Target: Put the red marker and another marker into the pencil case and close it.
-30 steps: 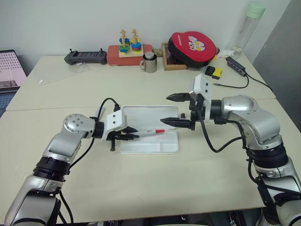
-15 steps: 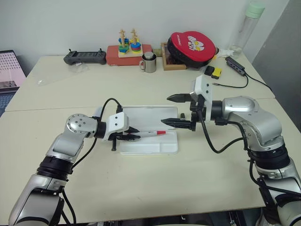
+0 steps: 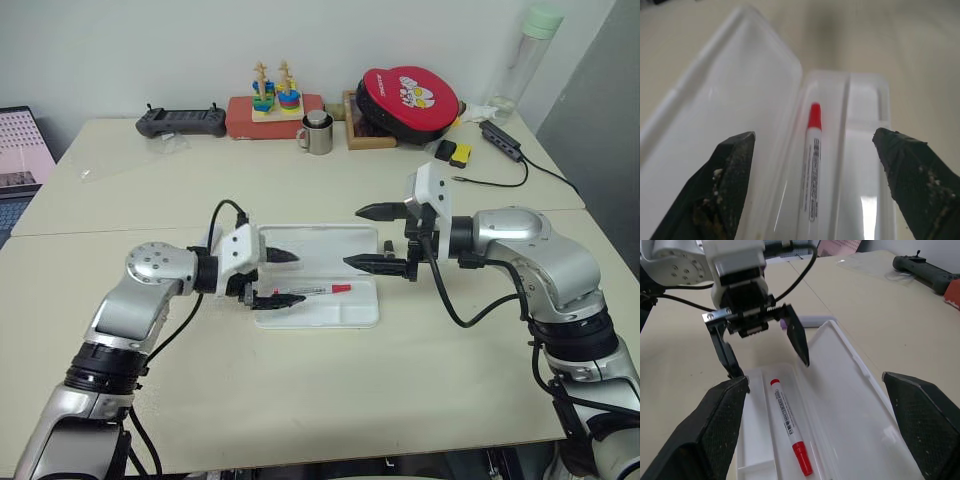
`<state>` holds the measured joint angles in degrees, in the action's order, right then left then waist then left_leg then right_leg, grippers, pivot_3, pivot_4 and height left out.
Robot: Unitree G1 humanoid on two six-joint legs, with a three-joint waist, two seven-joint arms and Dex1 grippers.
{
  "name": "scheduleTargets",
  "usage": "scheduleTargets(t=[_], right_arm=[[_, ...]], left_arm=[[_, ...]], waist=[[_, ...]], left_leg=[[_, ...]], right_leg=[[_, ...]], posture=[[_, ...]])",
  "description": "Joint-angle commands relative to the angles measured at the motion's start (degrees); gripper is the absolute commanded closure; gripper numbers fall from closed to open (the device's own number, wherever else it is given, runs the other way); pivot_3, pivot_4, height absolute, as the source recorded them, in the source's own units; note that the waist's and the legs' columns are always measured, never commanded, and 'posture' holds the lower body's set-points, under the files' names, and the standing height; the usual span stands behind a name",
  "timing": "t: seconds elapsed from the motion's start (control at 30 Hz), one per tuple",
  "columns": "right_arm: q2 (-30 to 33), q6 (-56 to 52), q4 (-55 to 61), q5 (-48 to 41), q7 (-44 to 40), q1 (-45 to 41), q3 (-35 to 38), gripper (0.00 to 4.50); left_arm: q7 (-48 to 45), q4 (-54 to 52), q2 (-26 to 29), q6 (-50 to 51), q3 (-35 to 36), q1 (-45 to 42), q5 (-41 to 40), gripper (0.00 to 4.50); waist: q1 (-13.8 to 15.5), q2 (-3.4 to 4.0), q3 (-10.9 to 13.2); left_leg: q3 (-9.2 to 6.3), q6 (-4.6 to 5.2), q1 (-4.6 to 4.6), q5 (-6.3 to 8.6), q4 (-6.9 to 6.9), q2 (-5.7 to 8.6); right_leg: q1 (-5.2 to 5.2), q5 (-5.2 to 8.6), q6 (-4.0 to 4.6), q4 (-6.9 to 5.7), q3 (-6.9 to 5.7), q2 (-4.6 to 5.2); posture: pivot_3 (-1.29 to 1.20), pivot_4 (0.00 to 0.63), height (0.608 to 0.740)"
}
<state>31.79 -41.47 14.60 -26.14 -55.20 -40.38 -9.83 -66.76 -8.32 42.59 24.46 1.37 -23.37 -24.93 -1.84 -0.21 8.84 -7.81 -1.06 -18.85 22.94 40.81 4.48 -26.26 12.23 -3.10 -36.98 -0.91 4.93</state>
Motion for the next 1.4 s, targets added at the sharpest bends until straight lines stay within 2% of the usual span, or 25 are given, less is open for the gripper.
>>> scheduleTargets(t=[0.03, 0.17, 0.3, 0.47, 0.8, 1.0, 1.03, 1.1, 1.2, 1.33, 1.37, 1.4], right_arm=[[-0.35, 1.15, 1.06, -1.91, -0.16, -1.74, 2.71, 0.00], [-2.65, 1.93, -0.33, -2.62, 1.02, -3.65, 3.51, 0.00], [-4.99, 2.33, -2.66, -2.82, 1.25, -5.93, 2.96, 0.00], [-7.71, 3.53, -4.20, -2.20, 1.83, -8.33, 2.19, 0.00], [-8.30, 1.26, -1.37, -2.90, 2.28, -8.23, 1.27, 0.00], [-7.89, 0.71, -0.23, -3.21, 2.94, -7.73, 1.63, 0.00], [-7.83, 0.76, -0.22, -3.18, 3.03, -7.73, 1.65, 0.00], [-7.71, 0.90, -0.20, -3.25, 3.13, -7.71, 1.92, 0.00], [-7.56, 0.95, -0.36, -3.48, 3.02, -7.76, 2.36, 0.00], [-7.11, 1.28, -0.84, -3.48, 2.35, -7.81, 2.38, 0.00], [-7.01, 1.37, -0.94, -3.47, 2.21, -7.81, 2.40, 0.00], [-6.94, 1.46, -1.07, -3.45, 2.10, -7.86, 2.40, 0.00]], left_arm=[[9.51, -9.24, 0.39, 12.50, 13.10, 2.59, -11.41, 0.04], [21.41, -12.17, -1.39, 19.18, 24.42, 7.15, -15.54, 0.04], [31.89, -8.17, -3.69, 16.09, 28.90, 9.35, -9.84, 0.04], [36.02, -1.80, -3.19, 13.02, 25.42, 12.86, -2.66, 0.04], [33.70, 14.50, -3.18, 9.83, 14.17, 6.03, 3.96, 0.04], [34.54, 18.45, -3.47, 11.22, 12.29, 4.12, 5.62, 0.04], [35.07, 18.95, -3.54, 11.46, 12.25, 3.93, 6.02, 0.40], [36.53, 20.08, -3.72, 11.70, 12.74, 3.55, 6.65, 0.73], [37.70, 21.40, -3.75, 12.35, 13.55, 3.10, 6.80, 1.55], [38.21, 20.50, -3.88, 13.35, 13.67, 4.01, 6.50, 2.35], [38.46, 20.28, -3.98, 13.60, 13.68, 4.22, 6.52, 2.69], [38.88, 20.22, -4.04, 13.85, 13.71, 4.41, 6.66, 2.80]], waist=[[0.02, 0.00, 0.00], [-0.02, 0.00, 0.00], [0.05, 0.00, 0.00], [0.19, 0.00, 0.00], [-0.04, -0.02, -0.01], [-0.11, -0.02, -0.01], [-0.11, -0.02, -0.01], [-0.07, -0.02, -0.02], [-0.03, -0.02, -0.02], [-0.06, -0.02, -0.02], [-0.05, -0.02, -0.02], [-0.05, -0.02, -0.02]], left_leg=[[-0.01, 0.00, 0.01, 0.00, -0.01, -0.01], [0.02, 0.00, 0.04, 0.00, -0.02, -0.03], [0.02, 0.00, 0.08, 0.00, -0.01, -0.02], [0.03, 0.00, 0.09, 0.00, 0.00, 0.04], [-0.03, -0.01, 0.07, 0.00, 0.00, 0.04], [-0.01, -0.01, 0.07, 0.00, -0.01, 0.03], [-0.01, -0.01, 0.07, 0.00, -0.01, 0.04], [-0.01, -0.01, 0.07, 0.00, 0.00, 0.04], [-0.02, -0.01, 0.07, 0.00, 0.00, 0.04], [0.00, -0.01, 0.08, 0.00, 0.00, 0.04], [0.00, -0.01, 0.08, 0.00, 0.00, 0.04], [0.00, -0.01, 0.08, 0.00, 0.00, 0.04]], right_leg=[[0.00, 0.00, 0.00, 0.00, -0.01, -0.01], [0.01, 0.00, 0.00, 0.01, 0.01, -0.03], [0.04, 0.00, 0.00, 0.01, -0.01, -0.03], [0.06, 0.00, 0.00, 0.02, -0.04, -0.02], [0.05, 0.00, 0.00, 0.00, -0.07, 0.00], [0.01, 0.00, 0.00, -0.03, -0.07, -0.01], [0.00, 0.00, 0.00, -0.03, -0.07, -0.01], [0.01, 0.00, 0.00, -0.03, -0.07, 0.00], [0.02, 0.00, 0.00, -0.03, -0.07, 0.00], [0.02, 0.00, 0.00, -0.03, -0.06, 0.00], [0.02, 0.00, 0.00, -0.03, -0.06, 0.00], [0.02, 0.00, 0.00, -0.03, -0.06, 0.00]], posture=[[0.00, 0.150, 0.740], [0.00, 0.150, 0.740], [0.00, 0.150, 0.740], [0.00, 0.150, 0.740], [0.00, 0.150, 0.740], [0.00, 0.150, 0.740], [0.00, 0.150, 0.740], [0.00, 0.150, 0.740], [0.00, 0.150, 0.740], [0.00, 0.150, 0.740], [0.00, 0.150, 0.740], [0.00, 0.150, 0.740]])
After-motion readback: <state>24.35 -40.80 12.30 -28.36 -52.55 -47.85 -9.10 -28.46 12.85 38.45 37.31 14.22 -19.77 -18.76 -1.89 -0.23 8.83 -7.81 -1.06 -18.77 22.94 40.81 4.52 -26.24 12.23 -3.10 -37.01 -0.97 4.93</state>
